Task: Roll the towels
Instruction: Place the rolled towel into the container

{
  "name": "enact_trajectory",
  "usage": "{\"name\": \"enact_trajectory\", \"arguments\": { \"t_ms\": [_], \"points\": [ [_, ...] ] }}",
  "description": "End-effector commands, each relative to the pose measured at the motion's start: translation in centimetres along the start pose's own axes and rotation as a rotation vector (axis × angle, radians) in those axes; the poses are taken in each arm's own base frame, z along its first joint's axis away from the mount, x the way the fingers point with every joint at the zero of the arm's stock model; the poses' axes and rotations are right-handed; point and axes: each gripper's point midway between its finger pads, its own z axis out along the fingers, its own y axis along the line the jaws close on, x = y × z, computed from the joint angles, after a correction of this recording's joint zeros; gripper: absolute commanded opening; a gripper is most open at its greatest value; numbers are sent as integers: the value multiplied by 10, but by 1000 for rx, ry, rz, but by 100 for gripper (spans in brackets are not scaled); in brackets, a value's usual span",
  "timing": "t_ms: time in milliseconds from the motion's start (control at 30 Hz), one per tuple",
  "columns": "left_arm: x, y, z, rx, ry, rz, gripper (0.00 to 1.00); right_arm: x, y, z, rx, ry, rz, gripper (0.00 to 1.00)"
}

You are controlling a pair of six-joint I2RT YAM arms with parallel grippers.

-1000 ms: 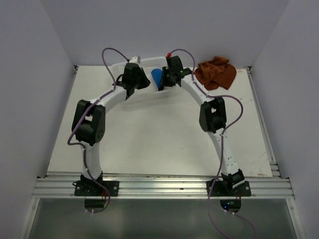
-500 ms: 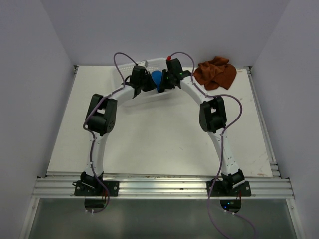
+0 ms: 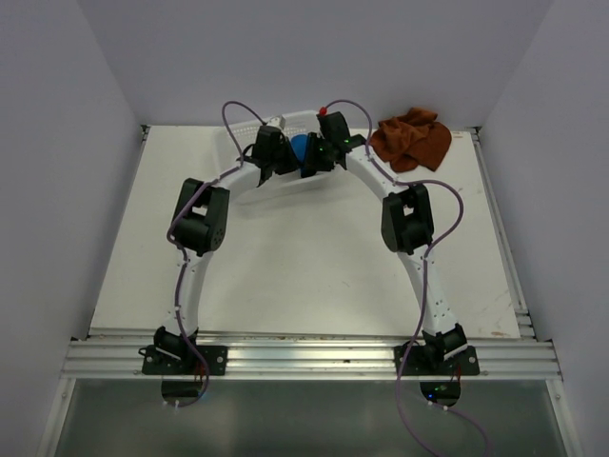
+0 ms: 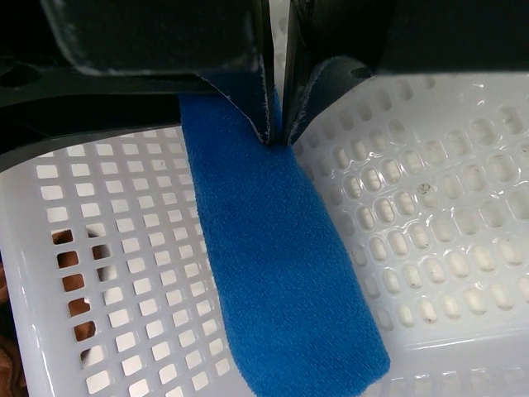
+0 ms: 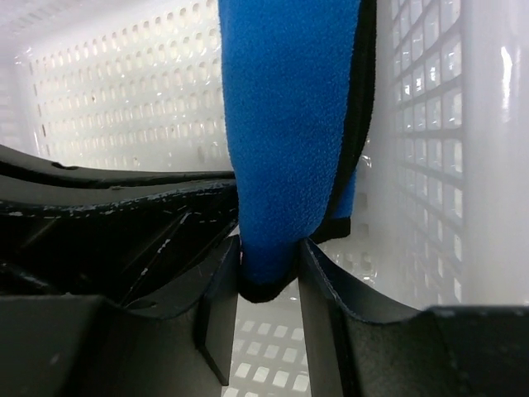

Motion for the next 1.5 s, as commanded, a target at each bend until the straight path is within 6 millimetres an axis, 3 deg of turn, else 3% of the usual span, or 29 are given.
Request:
{"name": "enact_trajectory", "arguments": {
  "t_ms": [0, 200, 500, 700, 933, 967, 1200, 1467],
  "points": [
    [-12, -1, 0, 16, -50, 10, 11, -30, 41, -46, -122, -46, -21, 39],
    [-11, 0, -1, 23, -55, 21, 11, -39, 48, -60, -136, -67, -16, 59],
    [-11, -1, -2, 29, -55, 20, 11, -46, 47, -73, -109, -91, -27, 79],
    [-10, -1, -3, 31, -53, 19, 11, -55, 40, -85, -63, -125, -35, 79],
    [-13, -8, -8, 88, -75, 22, 12, -72, 38, -117, -85, -185, 1, 71],
    [-13, -8, -12, 86, -77, 18, 12, -81, 37, -127, -97, -212, 12, 70],
    [-37, -18, -32, 120, -129, 33, 18, -100, 29, -163, -127, -247, 49, 70],
    [-62, -27, -64, 124, -178, 59, 28, -116, -3, -190, -100, -288, 114, 71]
  ]
}}
